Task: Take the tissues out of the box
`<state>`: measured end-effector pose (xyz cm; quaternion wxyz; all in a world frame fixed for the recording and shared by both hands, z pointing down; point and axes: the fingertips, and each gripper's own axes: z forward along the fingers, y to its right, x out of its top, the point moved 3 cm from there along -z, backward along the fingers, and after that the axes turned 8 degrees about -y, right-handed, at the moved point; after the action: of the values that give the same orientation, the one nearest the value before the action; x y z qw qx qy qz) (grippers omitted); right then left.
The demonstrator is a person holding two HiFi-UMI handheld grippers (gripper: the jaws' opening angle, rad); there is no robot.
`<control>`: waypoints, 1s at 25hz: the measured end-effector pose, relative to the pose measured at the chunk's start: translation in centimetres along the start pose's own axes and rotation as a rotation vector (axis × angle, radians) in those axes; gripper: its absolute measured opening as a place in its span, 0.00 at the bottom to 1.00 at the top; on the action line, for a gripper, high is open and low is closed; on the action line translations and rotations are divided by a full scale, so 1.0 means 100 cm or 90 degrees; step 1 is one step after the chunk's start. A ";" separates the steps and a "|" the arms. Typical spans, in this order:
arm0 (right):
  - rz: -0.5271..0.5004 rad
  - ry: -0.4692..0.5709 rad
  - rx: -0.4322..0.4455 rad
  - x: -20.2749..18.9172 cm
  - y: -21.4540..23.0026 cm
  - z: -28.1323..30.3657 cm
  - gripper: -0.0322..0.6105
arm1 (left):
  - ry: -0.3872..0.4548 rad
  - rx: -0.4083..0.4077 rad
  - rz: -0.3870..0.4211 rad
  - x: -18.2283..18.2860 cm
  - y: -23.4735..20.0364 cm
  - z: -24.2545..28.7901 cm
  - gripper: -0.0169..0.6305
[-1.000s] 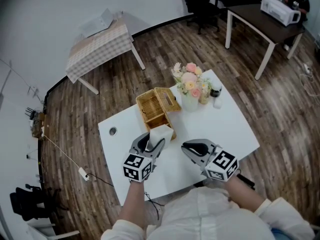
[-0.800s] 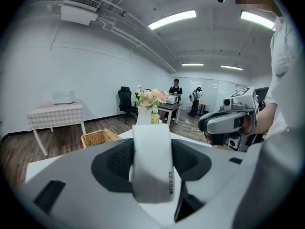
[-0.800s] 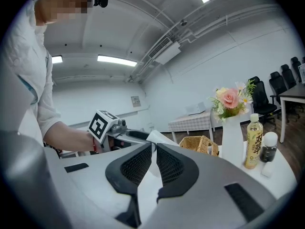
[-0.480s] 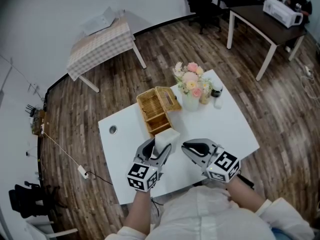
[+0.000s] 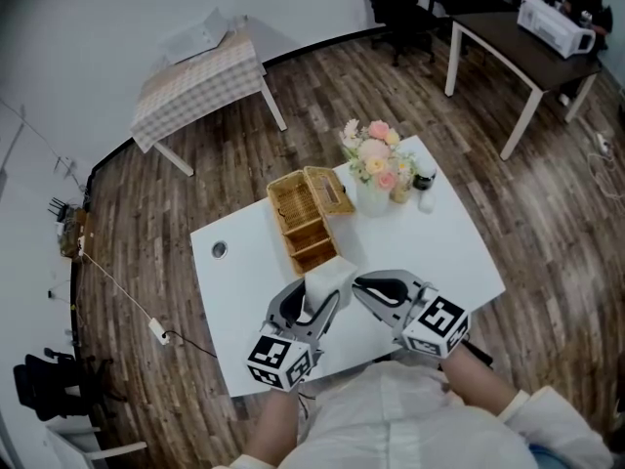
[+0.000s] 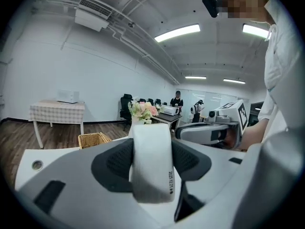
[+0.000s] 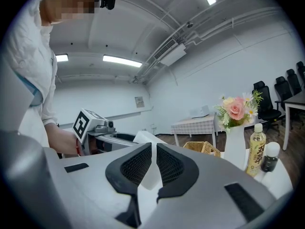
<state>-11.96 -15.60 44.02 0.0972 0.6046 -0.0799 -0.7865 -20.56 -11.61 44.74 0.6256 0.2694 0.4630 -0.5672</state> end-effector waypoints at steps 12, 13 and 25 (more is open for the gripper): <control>-0.002 -0.028 -0.007 0.002 0.000 -0.003 0.11 | 0.026 -0.003 -0.025 0.003 0.007 -0.005 0.39; -0.002 -0.027 -0.008 0.003 0.000 -0.003 0.11 | 0.027 -0.003 -0.025 0.003 0.007 -0.006 0.39; 0.003 0.011 0.011 0.024 0.006 -0.011 0.11 | 0.047 -0.019 -0.031 0.009 0.014 -0.010 0.39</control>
<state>-11.47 -16.82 41.61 0.0943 0.6122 -0.0873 -0.7802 -19.59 -10.87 43.28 0.5977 0.2696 0.5008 -0.5651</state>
